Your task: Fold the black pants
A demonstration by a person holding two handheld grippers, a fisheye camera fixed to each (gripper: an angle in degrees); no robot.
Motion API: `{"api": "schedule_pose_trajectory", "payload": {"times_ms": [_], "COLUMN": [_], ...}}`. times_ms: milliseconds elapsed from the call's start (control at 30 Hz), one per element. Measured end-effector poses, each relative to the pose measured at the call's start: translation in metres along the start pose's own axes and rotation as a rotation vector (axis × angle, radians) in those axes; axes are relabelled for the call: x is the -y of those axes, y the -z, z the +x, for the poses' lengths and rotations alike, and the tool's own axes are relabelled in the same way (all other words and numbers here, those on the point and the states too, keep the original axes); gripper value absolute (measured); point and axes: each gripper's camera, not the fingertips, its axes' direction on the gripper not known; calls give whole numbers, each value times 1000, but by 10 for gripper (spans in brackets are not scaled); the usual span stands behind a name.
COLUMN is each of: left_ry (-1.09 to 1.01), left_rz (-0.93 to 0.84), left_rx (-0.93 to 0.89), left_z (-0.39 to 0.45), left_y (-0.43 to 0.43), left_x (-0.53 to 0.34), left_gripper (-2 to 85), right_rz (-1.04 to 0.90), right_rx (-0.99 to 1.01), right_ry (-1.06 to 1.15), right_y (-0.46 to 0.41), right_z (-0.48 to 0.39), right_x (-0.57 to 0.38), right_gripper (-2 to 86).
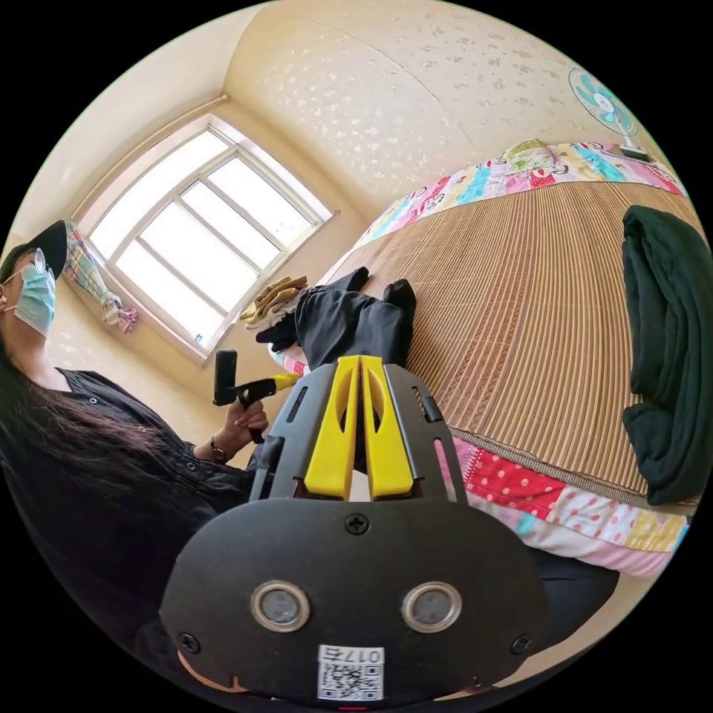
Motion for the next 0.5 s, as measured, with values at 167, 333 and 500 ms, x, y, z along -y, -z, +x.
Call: {"api": "schedule_pose_trajectory", "payload": {"times_ms": [167, 333, 500], "left_ry": [394, 399, 78], "left_rz": [324, 310, 222], "left_rx": [170, 50, 57], "left_z": [-89, -126, -16], "left_y": [98, 84, 20], "left_x": [17, 99, 148], "left_gripper": [164, 50, 12], "right_rz": [-68, -103, -51], "right_rx": [58, 144, 169], "right_ry": [44, 51, 17], "right_y": [-47, -89, -109], "right_z": [-18, -36, -71], "right_x": [7, 23, 63], "right_gripper": [11, 37, 147]}}
